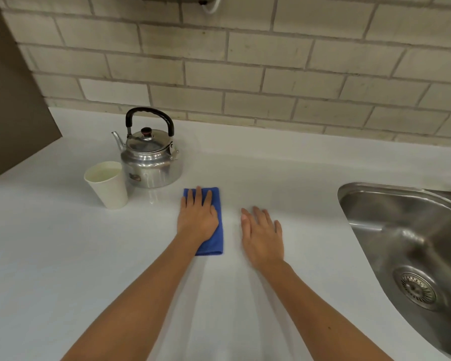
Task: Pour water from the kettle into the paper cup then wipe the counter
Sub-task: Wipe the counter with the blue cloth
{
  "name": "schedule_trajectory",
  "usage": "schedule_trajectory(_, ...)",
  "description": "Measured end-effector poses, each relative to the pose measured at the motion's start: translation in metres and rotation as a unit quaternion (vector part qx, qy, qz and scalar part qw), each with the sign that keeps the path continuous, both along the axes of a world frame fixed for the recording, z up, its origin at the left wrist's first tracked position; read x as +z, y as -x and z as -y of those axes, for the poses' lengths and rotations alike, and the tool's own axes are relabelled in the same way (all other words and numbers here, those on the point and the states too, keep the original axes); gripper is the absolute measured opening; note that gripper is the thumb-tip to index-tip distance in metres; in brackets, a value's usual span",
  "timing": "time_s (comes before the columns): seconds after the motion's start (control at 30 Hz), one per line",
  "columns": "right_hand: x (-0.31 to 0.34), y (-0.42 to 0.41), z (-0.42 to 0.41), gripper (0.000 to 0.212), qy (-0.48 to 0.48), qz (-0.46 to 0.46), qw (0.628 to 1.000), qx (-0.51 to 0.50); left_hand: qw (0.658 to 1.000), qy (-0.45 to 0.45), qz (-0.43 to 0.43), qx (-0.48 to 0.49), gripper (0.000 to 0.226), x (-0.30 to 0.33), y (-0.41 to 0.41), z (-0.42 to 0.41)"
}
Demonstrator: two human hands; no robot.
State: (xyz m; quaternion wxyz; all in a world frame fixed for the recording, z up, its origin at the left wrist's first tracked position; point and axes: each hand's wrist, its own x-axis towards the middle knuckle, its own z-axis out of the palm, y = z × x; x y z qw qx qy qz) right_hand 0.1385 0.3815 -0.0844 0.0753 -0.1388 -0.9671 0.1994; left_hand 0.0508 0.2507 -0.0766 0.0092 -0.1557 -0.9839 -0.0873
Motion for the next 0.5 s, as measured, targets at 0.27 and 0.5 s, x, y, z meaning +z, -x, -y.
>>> schedule_trajectory(0.27,0.004,0.001,0.025,0.051,-0.041,0.073,0.996,-0.035,0.999,-0.046,0.018,0.014,0.054,-0.009,-0.046,0.107)
schedule_trajectory(0.5,0.004,-0.008,0.026,0.048,-0.003,0.061,0.998,-0.034,1.000,-0.023,0.001,0.009,0.054,0.007,-0.017,0.016)
